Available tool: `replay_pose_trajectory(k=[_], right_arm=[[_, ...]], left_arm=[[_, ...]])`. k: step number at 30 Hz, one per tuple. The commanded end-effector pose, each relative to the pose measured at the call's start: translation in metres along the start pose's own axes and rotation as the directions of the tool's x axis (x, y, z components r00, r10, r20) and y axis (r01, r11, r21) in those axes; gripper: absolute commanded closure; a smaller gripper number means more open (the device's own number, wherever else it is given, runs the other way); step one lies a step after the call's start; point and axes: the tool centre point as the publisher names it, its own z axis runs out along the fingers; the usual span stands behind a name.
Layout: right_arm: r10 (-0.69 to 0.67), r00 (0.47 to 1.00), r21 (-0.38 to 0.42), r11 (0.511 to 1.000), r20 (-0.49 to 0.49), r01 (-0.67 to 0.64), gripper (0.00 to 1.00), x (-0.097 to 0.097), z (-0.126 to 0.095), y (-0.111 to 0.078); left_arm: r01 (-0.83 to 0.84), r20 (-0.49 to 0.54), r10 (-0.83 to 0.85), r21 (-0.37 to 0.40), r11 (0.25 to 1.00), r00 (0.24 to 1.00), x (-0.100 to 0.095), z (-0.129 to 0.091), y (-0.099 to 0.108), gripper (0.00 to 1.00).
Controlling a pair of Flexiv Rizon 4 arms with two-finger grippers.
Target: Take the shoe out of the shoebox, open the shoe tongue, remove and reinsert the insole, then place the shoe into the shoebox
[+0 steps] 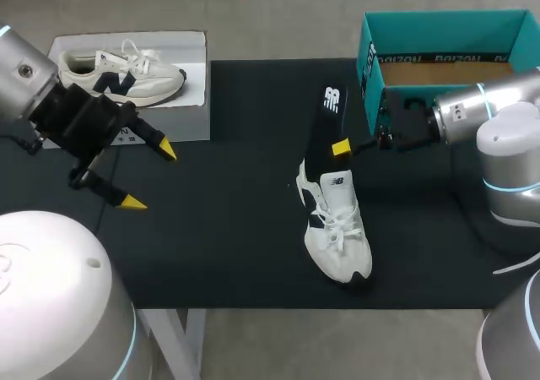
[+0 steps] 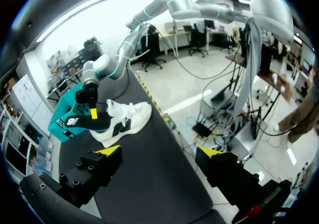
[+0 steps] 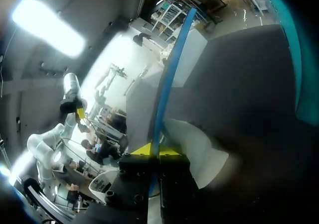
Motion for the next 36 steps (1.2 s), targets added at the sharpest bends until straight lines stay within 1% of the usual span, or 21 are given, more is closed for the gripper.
replay_pose_trajectory(k=[1, 12, 14, 17, 22, 23, 25, 26, 27, 28, 29, 30, 31, 33, 36], right_arm=[[0.01, 1.0, -0.013, 1.0, 0.017, -0.01, 1.0, 0.0, 0.001, -0.014], [0.008, 0.998, 0.012, 1.0, 0.069, -0.009, 1.0, 0.002, -0.001, -0.038], [0.001, 0.995, 0.032, 0.999, 0.095, -0.004, 1.0, 0.003, 0.0, -0.041], [0.004, 0.995, 0.065, 0.998, 0.102, -0.01, 1.0, 0.003, 0.004, -0.047], [0.011, 0.995, 0.075, 0.997, 0.103, -0.019, 1.0, 0.006, 0.008, -0.046], [0.011, 0.995, 0.075, 0.997, 0.1, -0.018, 0.89, 0.007, 0.008, -0.044], [0.0, 0.996, 0.075, 0.997, 0.095, -0.007, 0.61, 0.01, 0.009, -0.039], [-0.003, 0.996, 0.077, 0.997, 0.094, -0.005, 0.58, 0.01, 0.009, -0.037], [-0.012, 0.996, 0.08, 0.997, 0.093, 0.005, 0.43, 0.012, 0.01, -0.034], [-0.015, 0.996, 0.081, 0.997, 0.092, 0.008, 0.35, 0.012, 0.01, -0.031], [-0.019, 0.996, 0.082, 0.997, 0.091, 0.011, 0.33, 0.012, 0.01, -0.029], [-0.022, 0.995, 0.082, 0.997, 0.093, 0.014, 0.22, 0.013, 0.01, -0.026], [-0.028, 0.995, 0.082, 0.996, 0.092, 0.021, 0.18, 0.013, 0.01, -0.024], [-0.035, 0.995, 0.081, 0.996, 0.094, 0.028, 0.24, 0.013, 0.01, -0.019], [-0.04, 0.994, 0.081, 0.996, 0.102, 0.032, 0.25, 0.009, 0.01, -0.013]], left_arm=[[0.0, -0.002, 0.0, -0.003, 1.0, 1.0, 0.0, 0.0, 0.0, 0.0], [0.0, -0.002, 0.0, -0.003, 1.0, 1.0, 0.0, 0.0, 0.0, 0.0], [0.0, -0.002, 0.0, -0.003, 1.0, 1.0, 0.0, 0.0, 0.0, 0.0], [0.0, -0.002, 0.0, -0.003, 1.0, 1.0, 0.0, 0.0, 0.0, 0.0], [0.0, -0.002, 0.0, -0.003, 1.0, 1.0, 0.0, 0.0, 0.0, 0.0], [0.0, -0.002, 0.0, -0.003, 1.0, 1.0, 0.0, 0.0, 0.0, 0.0], [0.0, -0.002, 0.0, -0.003, 1.0, 1.0, 0.0, 0.0, 0.0, 0.0], [0.0, -0.002, 0.0, -0.003, 1.0, 1.0, 0.0, 0.0, 0.0, 0.0], [0.0, -0.002, 0.0, -0.003, 1.0, 1.0, 0.0, 0.0, 0.0, 0.0], [0.0, -0.002, 0.0, -0.003, 1.0, 1.0, 0.0, 0.0, 0.0, 0.0], [0.0, -0.002, 0.0, -0.003, 1.0, 1.0, 0.0, 0.0, 0.0, 0.0], [0.0, -0.002, 0.0, -0.003, 1.0, 1.0, 0.0, 0.0, 0.0, 0.0], [0.0, -0.002, 0.0, -0.003, 1.0, 1.0, 0.0, 0.0, 0.0, 0.0], [0.0, -0.002, 0.0, -0.003, 1.0, 1.0, 0.0, 0.0, 0.0, 0.0], [0.0, -0.002, 0.0, -0.003, 1.0, 1.0, 0.0, 0.0, 0.0, 0.0]])
